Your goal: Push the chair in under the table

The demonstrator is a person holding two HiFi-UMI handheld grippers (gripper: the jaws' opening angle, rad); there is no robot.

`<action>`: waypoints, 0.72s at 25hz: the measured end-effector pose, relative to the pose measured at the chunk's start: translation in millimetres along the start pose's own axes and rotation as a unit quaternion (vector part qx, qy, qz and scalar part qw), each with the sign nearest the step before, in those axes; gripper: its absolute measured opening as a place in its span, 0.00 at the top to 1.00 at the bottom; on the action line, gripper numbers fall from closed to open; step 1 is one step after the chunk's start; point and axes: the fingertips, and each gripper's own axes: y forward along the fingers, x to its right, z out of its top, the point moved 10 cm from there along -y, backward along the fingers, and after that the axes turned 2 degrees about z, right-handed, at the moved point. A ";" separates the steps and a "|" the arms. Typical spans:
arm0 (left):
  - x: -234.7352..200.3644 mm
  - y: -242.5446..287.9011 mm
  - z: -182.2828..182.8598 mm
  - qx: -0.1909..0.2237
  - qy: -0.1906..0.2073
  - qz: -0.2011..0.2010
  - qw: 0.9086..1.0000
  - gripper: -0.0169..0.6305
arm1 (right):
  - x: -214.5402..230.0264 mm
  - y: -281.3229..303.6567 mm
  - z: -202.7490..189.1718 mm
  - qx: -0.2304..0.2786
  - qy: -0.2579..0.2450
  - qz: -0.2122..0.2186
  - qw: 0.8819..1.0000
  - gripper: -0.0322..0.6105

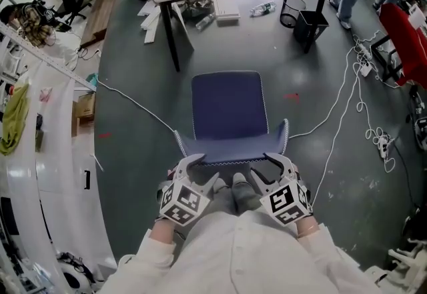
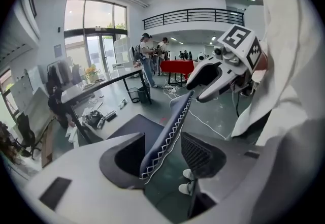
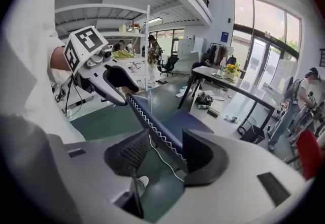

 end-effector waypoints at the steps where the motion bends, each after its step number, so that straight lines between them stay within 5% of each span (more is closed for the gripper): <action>1: 0.2 1.4 -0.4 -0.003 0.001 -0.001 1.000 0.64 | 0.1 1.0 -0.5 0.000 -0.001 -0.002 1.000 0.66; 18: -6.8 16.6 -6.6 -0.019 0.003 -0.014 1.000 0.64 | -1.8 26.8 0.5 -0.038 -0.041 -0.022 0.998 0.65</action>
